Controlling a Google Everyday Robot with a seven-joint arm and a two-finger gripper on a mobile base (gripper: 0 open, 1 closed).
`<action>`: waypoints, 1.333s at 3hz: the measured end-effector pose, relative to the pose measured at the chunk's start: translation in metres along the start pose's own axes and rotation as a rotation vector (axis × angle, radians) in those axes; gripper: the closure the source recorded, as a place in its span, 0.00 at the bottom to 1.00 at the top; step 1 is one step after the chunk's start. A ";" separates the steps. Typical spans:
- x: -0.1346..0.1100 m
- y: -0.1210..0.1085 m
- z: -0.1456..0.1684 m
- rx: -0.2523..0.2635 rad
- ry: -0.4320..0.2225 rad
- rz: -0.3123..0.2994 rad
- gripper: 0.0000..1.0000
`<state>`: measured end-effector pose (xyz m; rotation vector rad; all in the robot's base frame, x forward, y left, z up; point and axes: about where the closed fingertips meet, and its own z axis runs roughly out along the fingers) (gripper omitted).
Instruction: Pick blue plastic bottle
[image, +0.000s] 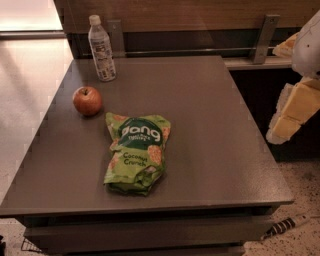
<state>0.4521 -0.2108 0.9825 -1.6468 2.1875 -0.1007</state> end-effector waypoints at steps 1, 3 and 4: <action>-0.020 -0.017 0.028 0.019 -0.160 0.112 0.00; -0.119 -0.065 0.060 0.068 -0.657 0.249 0.00; -0.156 -0.101 0.054 0.156 -0.814 0.280 0.00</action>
Offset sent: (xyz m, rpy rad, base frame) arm 0.1534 0.0881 0.0222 0.8343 -0.4631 -0.1692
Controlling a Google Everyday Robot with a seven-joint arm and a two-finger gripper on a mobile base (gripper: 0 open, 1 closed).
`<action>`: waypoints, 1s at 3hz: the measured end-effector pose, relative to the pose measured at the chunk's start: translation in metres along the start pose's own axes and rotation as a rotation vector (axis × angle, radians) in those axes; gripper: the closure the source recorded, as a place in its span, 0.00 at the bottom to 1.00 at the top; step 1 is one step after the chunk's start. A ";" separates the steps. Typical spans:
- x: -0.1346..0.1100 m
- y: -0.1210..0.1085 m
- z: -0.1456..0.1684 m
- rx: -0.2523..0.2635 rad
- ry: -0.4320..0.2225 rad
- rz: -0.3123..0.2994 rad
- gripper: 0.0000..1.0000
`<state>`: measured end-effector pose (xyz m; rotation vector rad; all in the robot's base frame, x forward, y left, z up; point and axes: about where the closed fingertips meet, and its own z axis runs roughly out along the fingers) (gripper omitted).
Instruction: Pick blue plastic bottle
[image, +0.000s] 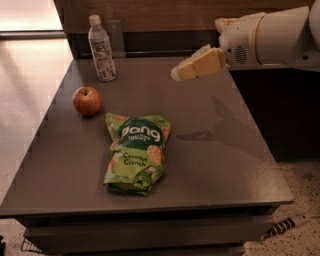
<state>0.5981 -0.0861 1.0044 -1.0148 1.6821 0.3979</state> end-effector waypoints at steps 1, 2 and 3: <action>-0.010 -0.007 0.004 0.031 -0.030 -0.003 0.00; -0.010 -0.008 0.007 0.030 -0.031 -0.004 0.00; -0.018 -0.027 0.039 0.027 -0.035 -0.025 0.00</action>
Offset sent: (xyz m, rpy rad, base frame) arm 0.0102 0.0022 0.0095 0.0246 -0.0373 -0.0261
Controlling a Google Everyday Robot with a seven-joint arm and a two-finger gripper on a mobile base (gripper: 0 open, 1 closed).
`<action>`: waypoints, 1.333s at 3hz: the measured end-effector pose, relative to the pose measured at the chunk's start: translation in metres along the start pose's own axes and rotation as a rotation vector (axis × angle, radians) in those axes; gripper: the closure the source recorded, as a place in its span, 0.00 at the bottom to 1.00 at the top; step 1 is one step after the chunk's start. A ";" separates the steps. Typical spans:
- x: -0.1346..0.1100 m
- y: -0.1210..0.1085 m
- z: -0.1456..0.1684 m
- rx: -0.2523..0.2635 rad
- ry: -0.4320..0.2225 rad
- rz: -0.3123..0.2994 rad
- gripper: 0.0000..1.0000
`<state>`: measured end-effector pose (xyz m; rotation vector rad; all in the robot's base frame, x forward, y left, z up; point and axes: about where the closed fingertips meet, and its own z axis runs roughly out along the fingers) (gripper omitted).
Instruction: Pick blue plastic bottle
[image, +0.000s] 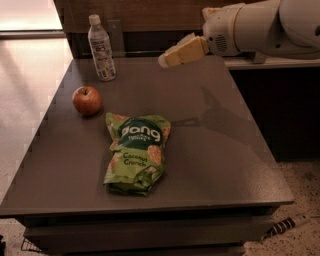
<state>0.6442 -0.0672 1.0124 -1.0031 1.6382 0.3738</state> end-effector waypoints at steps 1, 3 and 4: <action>-0.007 -0.030 0.047 0.030 -0.029 -0.011 0.00; -0.035 -0.069 0.174 0.030 -0.219 0.042 0.00; -0.040 -0.062 0.216 -0.039 -0.264 0.078 0.00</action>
Offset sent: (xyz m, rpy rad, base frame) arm 0.1654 0.0612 -0.0004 0.1437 -0.1378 -0.0622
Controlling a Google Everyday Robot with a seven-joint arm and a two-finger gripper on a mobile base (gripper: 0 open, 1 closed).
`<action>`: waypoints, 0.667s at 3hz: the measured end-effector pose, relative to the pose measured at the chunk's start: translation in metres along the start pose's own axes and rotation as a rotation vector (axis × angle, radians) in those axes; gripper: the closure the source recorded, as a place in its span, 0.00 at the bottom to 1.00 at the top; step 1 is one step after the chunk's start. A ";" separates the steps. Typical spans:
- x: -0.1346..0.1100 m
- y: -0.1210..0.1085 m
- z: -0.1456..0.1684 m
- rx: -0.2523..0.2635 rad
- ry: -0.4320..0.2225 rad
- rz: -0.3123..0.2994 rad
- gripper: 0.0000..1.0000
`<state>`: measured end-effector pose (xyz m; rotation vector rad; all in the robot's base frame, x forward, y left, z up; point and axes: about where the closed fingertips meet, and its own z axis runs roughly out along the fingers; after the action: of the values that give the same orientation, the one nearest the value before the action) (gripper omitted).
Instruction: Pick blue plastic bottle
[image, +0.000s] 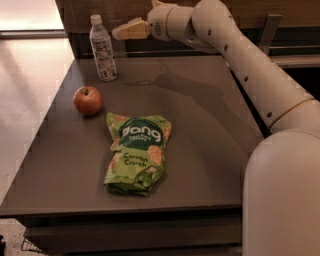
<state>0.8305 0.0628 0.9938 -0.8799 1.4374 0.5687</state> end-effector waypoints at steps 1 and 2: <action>0.011 0.017 0.027 -0.058 -0.018 0.052 0.00; 0.019 0.035 0.042 -0.087 -0.024 0.086 0.00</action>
Offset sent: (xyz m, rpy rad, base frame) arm -0.0106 0.0730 -0.0488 0.0892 0.1115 0.1072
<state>0.8293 0.1131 0.9655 -0.8804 1.4430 0.7089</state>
